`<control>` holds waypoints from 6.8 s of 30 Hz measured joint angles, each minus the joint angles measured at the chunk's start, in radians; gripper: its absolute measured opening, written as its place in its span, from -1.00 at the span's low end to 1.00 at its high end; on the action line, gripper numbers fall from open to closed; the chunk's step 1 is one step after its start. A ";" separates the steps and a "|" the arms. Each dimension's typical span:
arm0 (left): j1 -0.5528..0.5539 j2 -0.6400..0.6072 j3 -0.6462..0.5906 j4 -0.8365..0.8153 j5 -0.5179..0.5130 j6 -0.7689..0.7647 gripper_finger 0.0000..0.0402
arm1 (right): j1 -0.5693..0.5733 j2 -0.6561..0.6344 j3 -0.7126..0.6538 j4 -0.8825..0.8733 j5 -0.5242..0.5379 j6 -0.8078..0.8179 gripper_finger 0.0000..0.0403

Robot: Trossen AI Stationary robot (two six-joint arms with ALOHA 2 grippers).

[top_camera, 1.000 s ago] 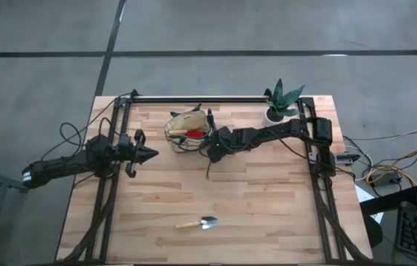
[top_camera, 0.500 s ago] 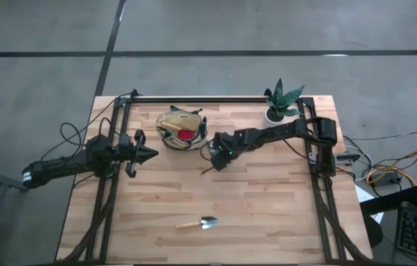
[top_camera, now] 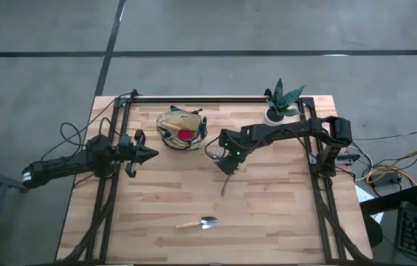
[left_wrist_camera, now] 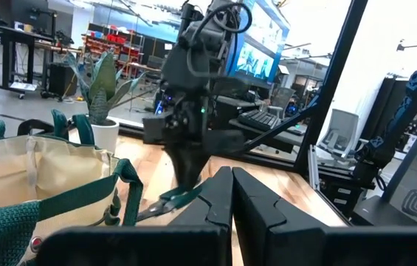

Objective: Pick & Place Garden tools in Gardening bag
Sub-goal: Put the shear scissor into the gardening bag

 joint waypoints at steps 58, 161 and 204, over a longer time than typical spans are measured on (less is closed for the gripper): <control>-0.010 0.279 0.554 0.164 -0.043 -0.181 -0.95 | 0.029 -0.030 0.292 0.012 -0.714 0.480 -0.80; -0.295 0.597 0.853 -0.150 -0.418 -0.152 -0.69 | -0.121 0.010 0.572 0.420 -0.196 -0.020 -0.28; -0.299 0.684 0.853 0.072 -0.705 -0.018 -0.69 | -0.056 0.090 0.772 0.529 0.167 -0.148 -0.26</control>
